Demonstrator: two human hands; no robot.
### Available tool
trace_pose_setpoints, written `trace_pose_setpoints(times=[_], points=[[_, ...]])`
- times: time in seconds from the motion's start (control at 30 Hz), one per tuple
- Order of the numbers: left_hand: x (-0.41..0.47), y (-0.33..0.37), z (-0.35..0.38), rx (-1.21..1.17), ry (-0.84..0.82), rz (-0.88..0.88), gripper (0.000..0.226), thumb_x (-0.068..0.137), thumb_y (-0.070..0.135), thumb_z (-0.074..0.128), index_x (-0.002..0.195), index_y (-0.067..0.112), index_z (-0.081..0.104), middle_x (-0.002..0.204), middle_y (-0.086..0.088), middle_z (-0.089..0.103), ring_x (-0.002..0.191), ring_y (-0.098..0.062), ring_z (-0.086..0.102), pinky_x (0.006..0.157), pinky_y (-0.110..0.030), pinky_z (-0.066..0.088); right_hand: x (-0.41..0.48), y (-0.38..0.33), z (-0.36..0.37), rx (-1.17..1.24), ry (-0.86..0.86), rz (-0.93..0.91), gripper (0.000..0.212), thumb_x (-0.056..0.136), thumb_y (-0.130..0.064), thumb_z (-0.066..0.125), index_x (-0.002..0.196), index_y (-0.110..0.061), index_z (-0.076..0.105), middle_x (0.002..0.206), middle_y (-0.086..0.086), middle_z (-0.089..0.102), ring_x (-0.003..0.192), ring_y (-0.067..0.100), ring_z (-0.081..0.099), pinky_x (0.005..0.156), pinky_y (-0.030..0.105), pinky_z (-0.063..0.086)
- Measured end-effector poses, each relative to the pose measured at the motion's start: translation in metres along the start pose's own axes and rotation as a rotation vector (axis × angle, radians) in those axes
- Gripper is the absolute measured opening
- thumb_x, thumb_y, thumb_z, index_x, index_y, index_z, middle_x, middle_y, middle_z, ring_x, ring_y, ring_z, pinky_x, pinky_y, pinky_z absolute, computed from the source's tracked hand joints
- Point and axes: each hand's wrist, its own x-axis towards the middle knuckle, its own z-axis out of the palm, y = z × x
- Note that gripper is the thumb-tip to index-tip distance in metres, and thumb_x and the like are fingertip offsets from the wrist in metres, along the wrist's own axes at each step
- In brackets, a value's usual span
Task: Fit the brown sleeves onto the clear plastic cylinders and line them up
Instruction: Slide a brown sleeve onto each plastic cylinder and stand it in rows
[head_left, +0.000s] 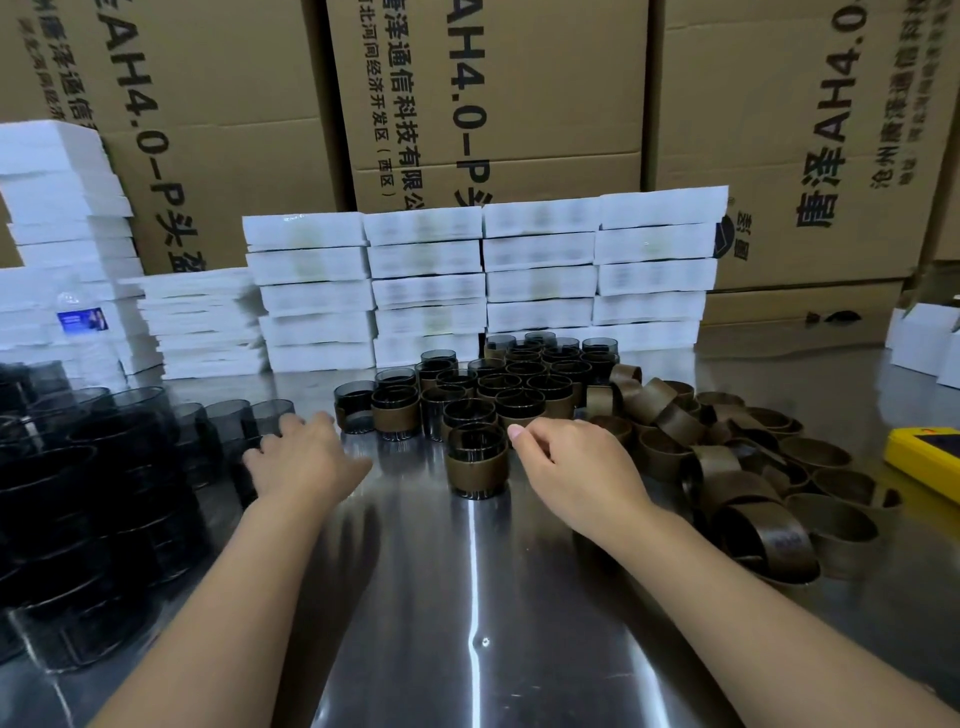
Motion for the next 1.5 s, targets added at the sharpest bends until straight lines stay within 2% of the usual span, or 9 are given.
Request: trace_pose_setpoints(times=[0.2,0.37,0.7,0.83,1.0,1.1,1.3,1.37,1.5], points=[[-0.005,0.015,0.007,-0.267,0.019,0.323,0.07,0.08,0.042,0.068,0.141,0.033,0.036,0.137,-0.002,0.038,0.119,-0.023,0.051,0.112,-0.044,0.027,0.002,0.0,-0.001,-0.192,0.021,0.042,0.032,0.096,-0.042,0.038,0.092,-0.024,0.064,0.09,-0.006,0.064,0.097,0.019,0.052,0.087,0.035,0.036],[-0.003,0.016,0.017,-0.28,0.058,0.458,0.071,0.078,0.037,0.073,0.141,0.029,0.042,0.137,0.001,0.039,0.127,-0.022,0.035,0.106,-0.037,0.034,0.002,0.006,-0.005,-0.375,-0.04,0.158,0.033,0.092,-0.039,0.04,0.106,-0.021,0.064,0.108,0.0,0.062,0.107,0.023,0.05,0.09,0.037,0.036],[0.005,0.017,0.035,-0.274,-0.072,0.503,0.064,0.087,0.031,0.064,0.145,0.028,0.036,0.156,-0.003,0.02,0.144,-0.024,0.017,0.116,-0.042,0.024,0.0,0.005,-0.008,-0.434,-0.348,0.284,0.038,0.092,-0.04,0.041,0.118,-0.018,0.057,0.124,0.007,0.054,0.115,0.028,0.048,0.09,0.037,0.035],[0.007,0.02,0.038,-0.254,-0.11,0.514,0.054,0.097,0.019,0.047,0.149,0.022,0.03,0.159,-0.009,0.014,0.147,-0.027,0.007,0.118,-0.04,0.013,-0.001,0.005,-0.011,-0.485,-0.433,0.326,0.059,0.09,-0.057,0.043,0.132,-0.017,0.045,0.134,0.008,0.048,0.123,0.028,0.043,0.094,0.037,0.037],[0.009,0.022,0.034,-0.218,-0.107,0.487,0.03,0.098,0.024,0.046,0.125,0.011,0.051,0.158,-0.012,0.022,0.146,-0.028,0.012,0.117,-0.038,0.017,0.0,0.005,-0.012,-0.459,-0.456,0.369,0.078,0.083,-0.066,0.05,0.138,-0.015,0.032,0.14,0.008,0.042,0.128,0.029,0.039,0.095,0.039,0.039],[0.006,0.022,0.029,-0.176,-0.127,0.484,0.035,0.091,0.037,0.061,0.117,0.016,0.052,0.16,-0.008,0.018,0.146,-0.026,0.014,0.116,-0.04,0.023,-0.001,0.005,-0.011,-0.35,-0.46,0.36,0.074,0.084,-0.057,0.056,0.136,-0.012,0.031,0.137,0.011,0.043,0.125,0.03,0.04,0.094,0.037,0.041],[-0.001,0.023,0.026,-0.188,-0.083,0.396,0.039,0.077,0.041,0.075,0.09,0.023,0.043,0.153,-0.005,0.032,0.14,-0.021,0.029,0.1,-0.038,0.041,-0.005,-0.003,0.0,-0.046,-0.427,0.095,0.049,0.076,-0.052,0.067,0.104,-0.023,0.038,0.11,-0.002,0.046,0.101,0.018,0.048,0.08,0.032,0.042],[-0.001,0.023,0.026,-0.223,-0.037,0.348,0.043,0.073,0.043,0.077,0.089,0.024,0.042,0.127,-0.001,0.051,0.12,-0.022,0.044,0.08,-0.035,0.044,-0.008,-0.007,0.006,0.043,-0.452,0.017,0.051,0.07,-0.056,0.07,0.098,-0.03,0.035,0.109,-0.008,0.042,0.097,0.013,0.047,0.079,0.03,0.043],[-0.005,0.022,0.024,-0.299,0.067,0.237,0.042,0.071,0.041,0.075,0.083,0.027,0.037,0.085,0.006,0.052,0.082,-0.018,0.05,0.056,-0.03,0.034,-0.011,-0.012,0.014,0.183,-0.411,-0.04,0.06,0.063,-0.056,0.076,0.096,-0.035,0.031,0.103,-0.014,0.035,0.086,0.002,0.042,0.064,0.018,0.034]])
